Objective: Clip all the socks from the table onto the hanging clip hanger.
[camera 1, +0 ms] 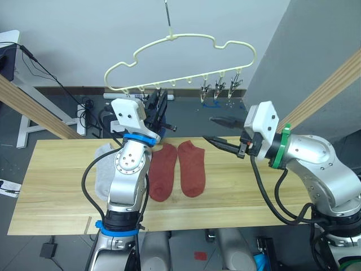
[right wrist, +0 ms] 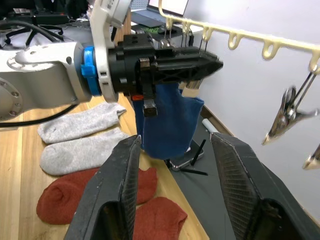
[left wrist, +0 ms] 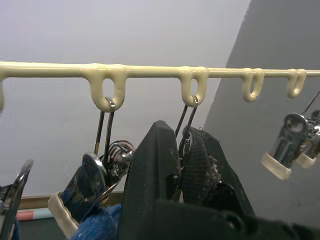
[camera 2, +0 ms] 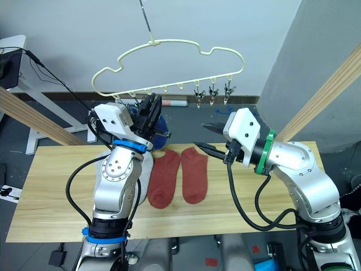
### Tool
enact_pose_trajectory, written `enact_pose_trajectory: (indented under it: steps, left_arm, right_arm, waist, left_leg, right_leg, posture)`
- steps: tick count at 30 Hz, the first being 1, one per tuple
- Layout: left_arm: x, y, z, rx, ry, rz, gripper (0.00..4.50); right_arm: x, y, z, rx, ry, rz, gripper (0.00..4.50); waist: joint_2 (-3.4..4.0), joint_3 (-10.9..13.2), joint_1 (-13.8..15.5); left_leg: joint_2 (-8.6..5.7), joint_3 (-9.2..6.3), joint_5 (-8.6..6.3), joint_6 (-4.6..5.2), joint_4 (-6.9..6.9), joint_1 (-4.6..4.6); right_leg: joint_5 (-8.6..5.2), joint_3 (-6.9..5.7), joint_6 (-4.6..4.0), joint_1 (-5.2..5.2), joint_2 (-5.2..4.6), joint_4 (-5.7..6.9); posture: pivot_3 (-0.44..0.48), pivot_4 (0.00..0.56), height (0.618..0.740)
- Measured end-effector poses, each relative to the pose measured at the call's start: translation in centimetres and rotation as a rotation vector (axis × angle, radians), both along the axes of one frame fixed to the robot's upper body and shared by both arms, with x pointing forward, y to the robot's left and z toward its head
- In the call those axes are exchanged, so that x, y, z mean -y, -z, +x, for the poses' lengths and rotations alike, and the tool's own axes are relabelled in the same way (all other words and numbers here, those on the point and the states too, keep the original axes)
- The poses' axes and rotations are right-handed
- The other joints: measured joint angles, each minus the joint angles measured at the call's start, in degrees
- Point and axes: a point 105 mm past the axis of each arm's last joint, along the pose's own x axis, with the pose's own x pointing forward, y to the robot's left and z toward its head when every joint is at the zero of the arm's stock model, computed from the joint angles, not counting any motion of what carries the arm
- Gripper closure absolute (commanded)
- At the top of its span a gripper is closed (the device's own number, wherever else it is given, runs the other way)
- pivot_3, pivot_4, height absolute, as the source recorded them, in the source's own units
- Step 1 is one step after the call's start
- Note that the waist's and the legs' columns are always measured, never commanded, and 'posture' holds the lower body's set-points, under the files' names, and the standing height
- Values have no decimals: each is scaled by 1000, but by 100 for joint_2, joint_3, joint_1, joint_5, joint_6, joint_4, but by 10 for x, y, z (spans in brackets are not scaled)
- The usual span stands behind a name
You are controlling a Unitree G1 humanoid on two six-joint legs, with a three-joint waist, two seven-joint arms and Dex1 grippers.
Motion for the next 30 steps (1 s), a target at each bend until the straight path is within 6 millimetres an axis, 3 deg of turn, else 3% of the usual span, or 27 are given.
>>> enact_pose_trajectory:
  steps: [5, 9, 14, 24, 30]
  left_arm:
    - [0, 0, -3, -14, 39, 21, 4279]
    - [1, -2, -3, -27, 74, 20, 4279]
    - [1, -3, -3, -39, 113, 16, 4279]
    - [0, -5, -2, -51, 143, 34, 4279]
    - [-4, -6, -1, -65, 155, 41, 4279]
  right_arm:
    - [-13, 56, 14, -135, 165, -55, 594]
    - [-31, 99, 36, -244, 346, -24, 588]
    - [-53, 127, 59, -321, 513, 64, 588]
    - [-73, 151, 91, -326, 610, 99, 588]
    - [-70, 161, 98, -319, 623, 94, 2546]
  waist:
    - [0, 0, -5]
    - [2, 2, -10]
    - [-1, 5, -2]
    - [0, 7, 5]
    - [1, 7, 14]
  left_leg:
    - [3, 2, 3, -6, 0, 2]
    - [6, 3, 5, -8, 3, 5]
    - [4, 4, 6, -10, 6, 2]
    - [3, 2, 1, -2, 1, -1]
    - [4, 1, 0, 0, 1, 0]
  right_leg:
    - [-6, 2, 11, -1, -2, 4]
    - [-8, 3, 14, -3, -1, 9]
    - [-8, 3, 14, -2, 0, 4]
    - [-3, 0, 6, -4, 0, 3]
    - [-3, -1, 4, -3, 1, 4]
  posture:
    - [-101, 410, 701]
    - [-94, 415, 701]
    - [-84, 416, 701]
    - [-56, 416, 701]
    - [-37, 417, 701]
